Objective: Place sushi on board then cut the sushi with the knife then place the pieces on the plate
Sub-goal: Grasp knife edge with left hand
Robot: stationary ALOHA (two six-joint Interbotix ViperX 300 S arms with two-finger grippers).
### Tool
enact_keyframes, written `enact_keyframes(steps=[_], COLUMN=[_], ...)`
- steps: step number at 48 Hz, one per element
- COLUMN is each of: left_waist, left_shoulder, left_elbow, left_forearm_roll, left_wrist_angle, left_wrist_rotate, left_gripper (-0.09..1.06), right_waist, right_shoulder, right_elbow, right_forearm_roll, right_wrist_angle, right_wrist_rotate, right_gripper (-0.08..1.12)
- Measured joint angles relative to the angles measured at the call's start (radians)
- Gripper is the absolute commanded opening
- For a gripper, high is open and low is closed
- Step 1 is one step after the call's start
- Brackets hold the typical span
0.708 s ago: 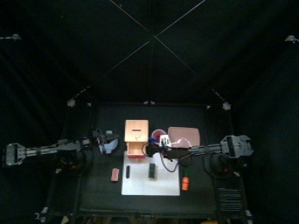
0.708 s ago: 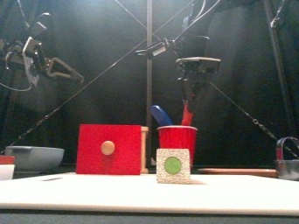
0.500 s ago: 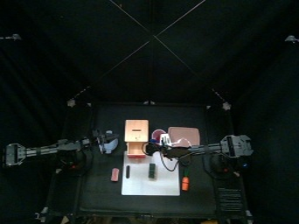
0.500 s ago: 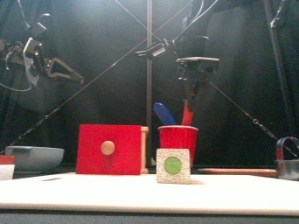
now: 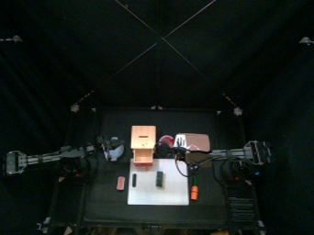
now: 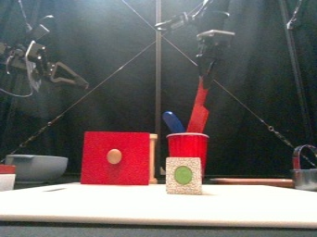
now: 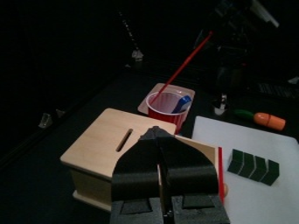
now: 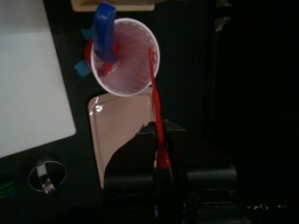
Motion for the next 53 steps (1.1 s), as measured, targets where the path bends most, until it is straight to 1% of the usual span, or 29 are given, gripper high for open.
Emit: enact_keyframes(steps=[5,11,14,16,20,22,25,28,30,31,35,37,38,39,40,44,45,48,50,53], left_waist=[0.002,-0.002,-0.006,-0.012,-0.037,-0.061,-0.101,-0.143,-0.163,-0.173,-0.21,-0.233,-0.244,-0.261,-0.273,-0.325,-0.341,-0.368,-0.38,-0.394], left_shoulder=[-0.002,-0.002,-0.002,0.0,0.002,0.005,0.008,0.012,0.015,0.017,0.032,0.049,0.058,0.075,0.087,0.156,0.178,0.25,0.293,0.351], left_elbow=[0.0,0.0,-0.002,-0.003,-0.012,-0.015,-0.017,-0.018,-0.021,-0.025,-0.037,-0.049,-0.054,-0.061,-0.067,-0.1,-0.11,-0.14,-0.158,-0.184], left_forearm_roll=[0.0,0.0,0.003,0.011,0.037,0.049,0.06,0.066,0.066,0.066,0.061,0.058,0.055,0.052,0.051,0.038,0.034,0.02,0.012,0.002], left_wrist_angle=[0.0,0.0,-0.002,-0.003,-0.005,-0.005,-0.005,-0.005,-0.005,-0.005,-0.005,-0.005,-0.005,-0.006,-0.008,-0.02,-0.026,-0.055,-0.077,-0.118], left_wrist_rotate=[0.0,0.0,0.0,0.0,-0.003,-0.002,-0.002,0.0,-0.003,-0.006,-0.005,-0.006,-0.006,-0.006,-0.006,-0.008,-0.006,-0.006,-0.006,-0.008], left_gripper=[0.08,0.08,0.08,0.08,0.08,0.08,0.11,0.18,0.23,0.28,0.44,0.51,0.57,0.6,0.66,0.83,0.88,0.97,1.01,1.02], right_waist=[0.018,0.023,0.023,0.023,0.017,0.012,0.005,-0.005,-0.009,-0.012,-0.02,-0.021,-0.021,-0.023,-0.026,-0.038,-0.041,-0.046,-0.051,-0.057], right_shoulder=[-0.097,-0.219,-0.27,-0.304,-0.362,-0.377,-0.396,-0.407,-0.411,-0.413,-0.413,-0.411,-0.411,-0.408,-0.405,-0.39,-0.387,-0.383,-0.382,-0.377], right_elbow=[0.054,0.146,0.219,0.284,0.422,0.486,0.58,0.658,0.698,0.721,0.773,0.788,0.795,0.798,0.804,0.813,0.813,0.815,0.815,0.816], right_forearm_roll=[0.012,0.083,0.137,0.17,0.204,0.21,0.218,0.225,0.233,0.238,0.249,0.249,0.249,0.249,0.249,0.247,0.245,0.244,0.239,0.233], right_wrist_angle=[-0.048,-0.158,-0.258,-0.345,-0.543,-0.657,-0.828,-1.008,-1.112,-1.172,-1.308,-1.344,-1.358,-1.368,-1.381,-1.397,-1.399,-1.405,-1.407,-1.408], right_wrist_rotate=[0.066,0.144,0.192,0.222,0.264,0.273,0.279,0.281,0.281,0.281,0.285,0.279,0.276,0.276,0.275,0.273,0.273,0.27,0.27,0.27], right_gripper=[0.4,0.4,0.4,0.4,0.4,0.4,0.4,0.4,0.4,0.4,0.4,0.4,0.4,0.4,0.4,0.4,0.4,0.4,0.4,0.4])
